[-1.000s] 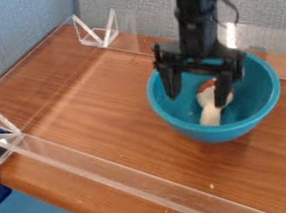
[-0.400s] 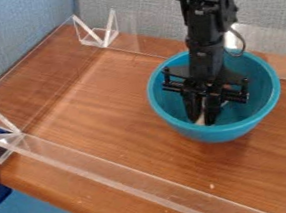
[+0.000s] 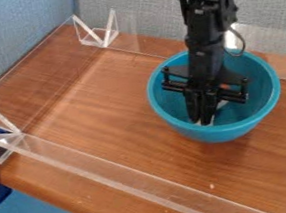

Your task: Remove the mushroom from inside the blue bowl and put it on the table

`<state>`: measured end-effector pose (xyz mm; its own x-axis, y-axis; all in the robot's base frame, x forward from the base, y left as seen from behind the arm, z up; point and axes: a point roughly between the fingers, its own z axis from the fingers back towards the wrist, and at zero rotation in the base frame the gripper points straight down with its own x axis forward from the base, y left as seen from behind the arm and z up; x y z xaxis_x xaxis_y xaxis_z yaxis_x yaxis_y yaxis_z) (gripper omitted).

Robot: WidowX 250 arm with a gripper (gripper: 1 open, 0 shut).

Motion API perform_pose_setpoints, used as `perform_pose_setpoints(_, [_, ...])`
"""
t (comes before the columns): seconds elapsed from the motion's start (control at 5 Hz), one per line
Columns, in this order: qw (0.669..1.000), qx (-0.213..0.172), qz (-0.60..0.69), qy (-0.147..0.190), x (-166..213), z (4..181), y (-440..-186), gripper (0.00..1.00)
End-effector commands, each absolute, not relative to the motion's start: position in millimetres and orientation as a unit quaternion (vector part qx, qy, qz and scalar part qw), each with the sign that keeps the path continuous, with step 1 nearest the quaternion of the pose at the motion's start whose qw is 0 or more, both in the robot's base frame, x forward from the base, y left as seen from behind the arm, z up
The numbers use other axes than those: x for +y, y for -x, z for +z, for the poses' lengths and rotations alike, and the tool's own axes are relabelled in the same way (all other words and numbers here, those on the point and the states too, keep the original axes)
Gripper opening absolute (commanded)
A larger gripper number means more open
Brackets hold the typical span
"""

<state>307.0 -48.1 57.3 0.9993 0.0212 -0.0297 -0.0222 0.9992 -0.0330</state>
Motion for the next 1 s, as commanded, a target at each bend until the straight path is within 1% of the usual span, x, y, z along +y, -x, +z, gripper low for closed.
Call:
perform_pose_setpoints(0.0, [0.999,-0.035,0.014,0.028,-44,95.5,-313,0.0])
perform_pose_setpoints(0.2, [0.997,-0.068,0.027,0.034,-33,129.9,-312,0.0])
perform_pose_setpoints(0.4, [0.993,-0.099,0.055,0.038,-8,164.4,-308,0.0])
perform_pose_setpoints(0.6, [0.987,-0.114,0.109,0.036,34,184.0,-299,0.0])
perform_pose_setpoints(0.8, [0.982,-0.108,0.154,0.028,72,181.4,-282,0.0])
